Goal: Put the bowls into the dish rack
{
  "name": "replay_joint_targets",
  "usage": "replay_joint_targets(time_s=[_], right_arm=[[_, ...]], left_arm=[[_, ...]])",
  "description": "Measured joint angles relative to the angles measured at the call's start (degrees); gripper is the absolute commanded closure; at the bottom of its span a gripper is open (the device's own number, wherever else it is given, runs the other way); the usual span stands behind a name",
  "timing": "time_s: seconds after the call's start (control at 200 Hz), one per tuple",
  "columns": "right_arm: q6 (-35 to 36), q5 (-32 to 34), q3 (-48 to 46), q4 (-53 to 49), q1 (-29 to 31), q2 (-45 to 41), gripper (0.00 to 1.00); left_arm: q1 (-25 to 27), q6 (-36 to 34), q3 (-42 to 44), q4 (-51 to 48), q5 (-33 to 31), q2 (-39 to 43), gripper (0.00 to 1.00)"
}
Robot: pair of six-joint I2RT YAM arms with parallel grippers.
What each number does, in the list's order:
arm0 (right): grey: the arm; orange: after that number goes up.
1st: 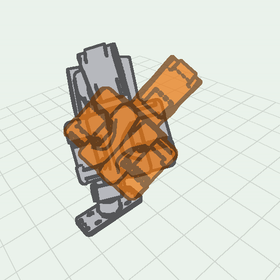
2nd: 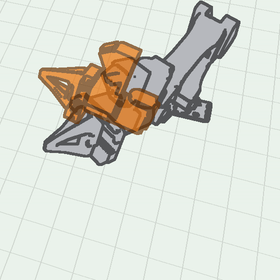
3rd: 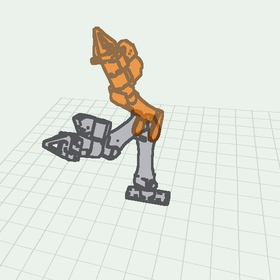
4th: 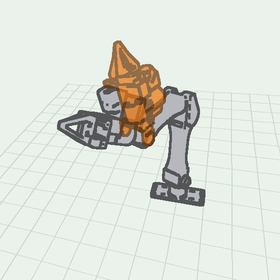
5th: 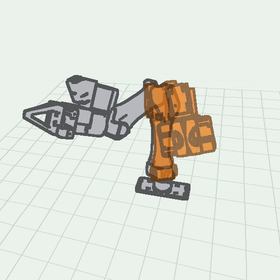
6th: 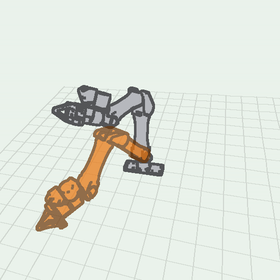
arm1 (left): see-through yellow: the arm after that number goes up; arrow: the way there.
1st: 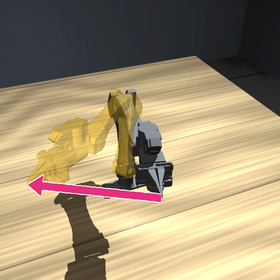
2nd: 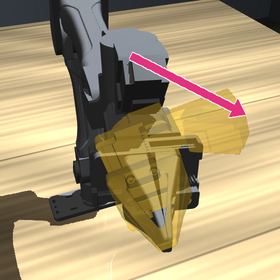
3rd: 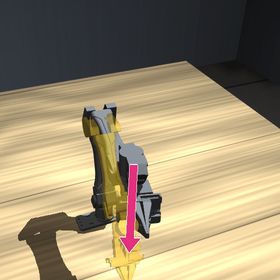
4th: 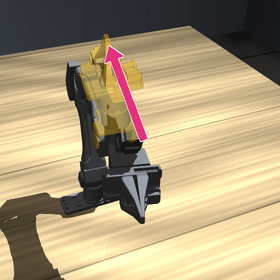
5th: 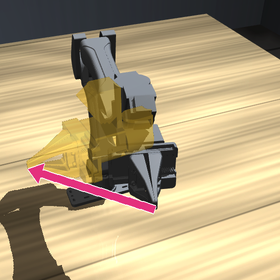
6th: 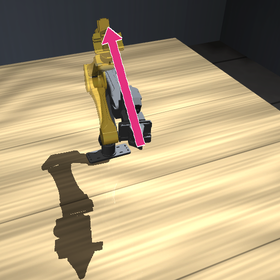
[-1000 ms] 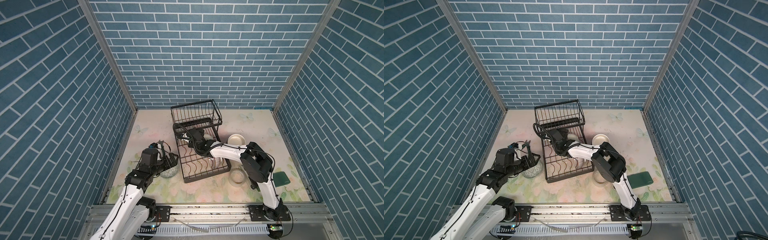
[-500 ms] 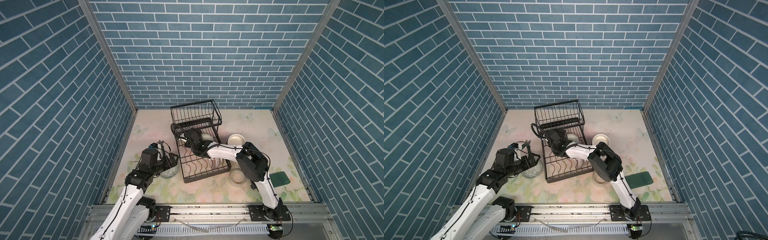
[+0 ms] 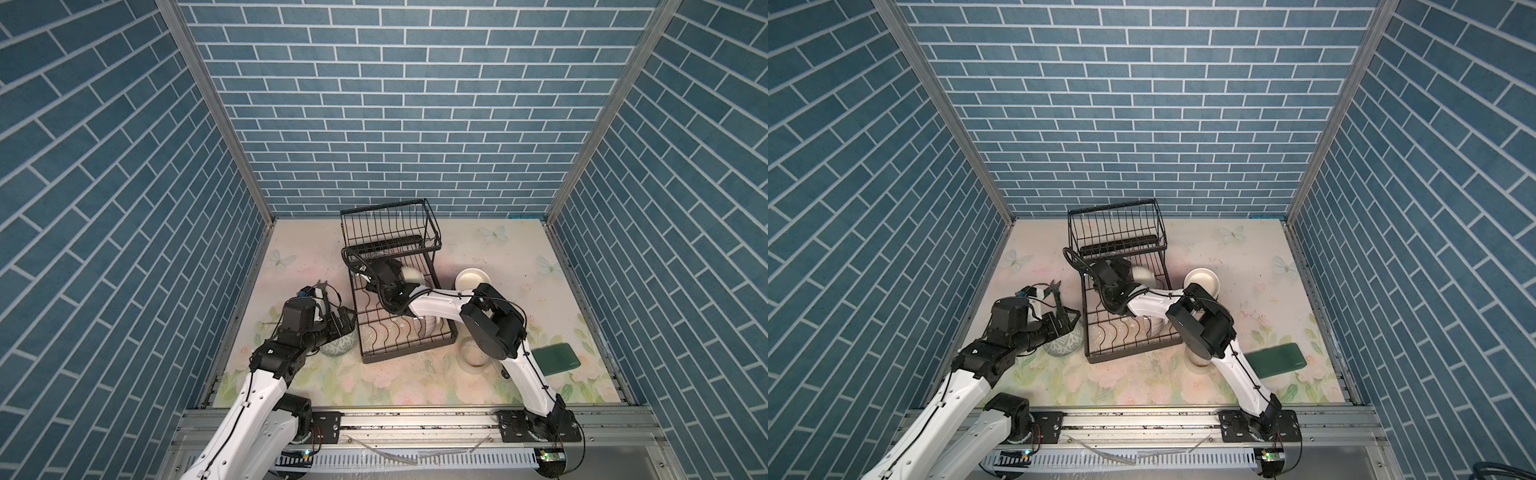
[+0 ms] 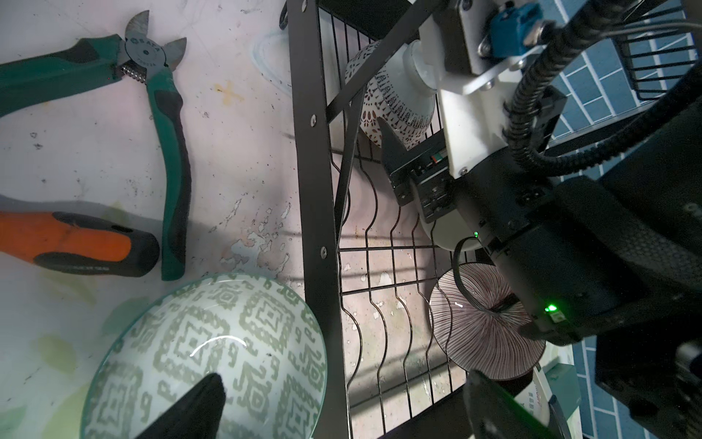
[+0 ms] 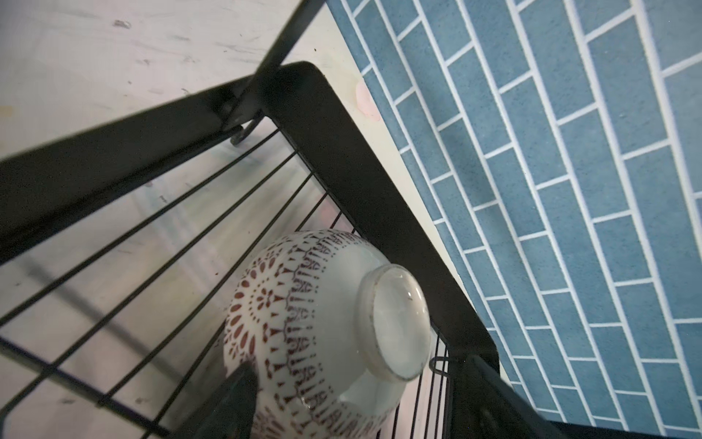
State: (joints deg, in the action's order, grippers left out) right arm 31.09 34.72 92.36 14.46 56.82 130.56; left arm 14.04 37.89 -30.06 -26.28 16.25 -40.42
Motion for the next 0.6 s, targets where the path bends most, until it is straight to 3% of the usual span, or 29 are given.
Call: replay_joint_targets(time_s=[0.6], right_arm=[[-1.6,5.9,-0.7,4.3,-2.0,0.1,0.16]], left_arm=[[0.0,0.0,0.0,0.0,-0.2,0.2,0.00]])
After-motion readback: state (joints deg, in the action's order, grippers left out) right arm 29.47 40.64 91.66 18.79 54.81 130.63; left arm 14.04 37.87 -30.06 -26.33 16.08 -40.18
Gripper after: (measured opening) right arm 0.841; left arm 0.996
